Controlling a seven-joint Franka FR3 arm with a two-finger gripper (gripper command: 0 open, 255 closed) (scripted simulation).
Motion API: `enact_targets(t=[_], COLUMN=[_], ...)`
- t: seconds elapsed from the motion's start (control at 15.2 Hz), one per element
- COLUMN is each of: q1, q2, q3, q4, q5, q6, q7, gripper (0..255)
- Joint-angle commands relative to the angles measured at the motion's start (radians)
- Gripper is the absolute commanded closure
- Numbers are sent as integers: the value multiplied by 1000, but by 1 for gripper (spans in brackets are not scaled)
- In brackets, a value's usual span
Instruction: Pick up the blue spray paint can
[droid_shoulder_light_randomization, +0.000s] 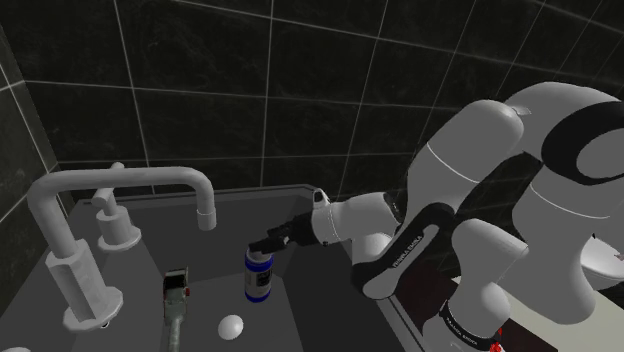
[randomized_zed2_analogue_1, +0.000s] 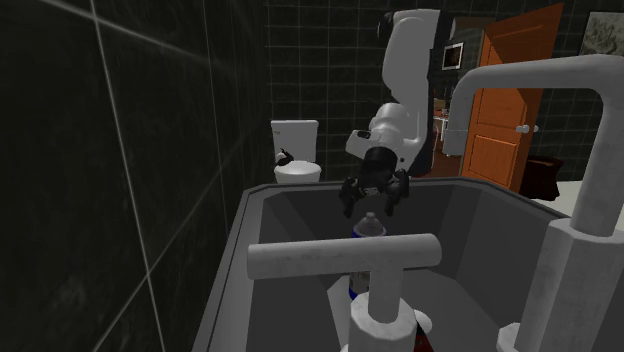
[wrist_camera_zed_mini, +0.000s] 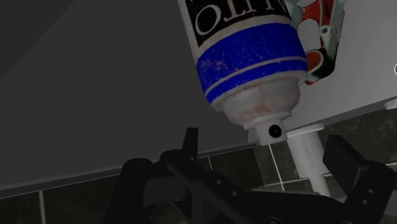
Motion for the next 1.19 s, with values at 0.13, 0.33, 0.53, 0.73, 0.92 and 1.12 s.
enact_targets(t=[0.13,0.33,0.53,0.73,0.92,1.12], q1=[-41,-57,-61,-60,-58,-38], q2=[106,144,152,140,132,96], q3=[23,36,38,34,31,21], q4=[13,19,25,23,23,12], q5=[-64,-76,-80,-82,-81,-60], q6=[78,106,107,99,92,70], q7=[98,124,130,124,119,90], gripper=[0,0,255,255,255,255])
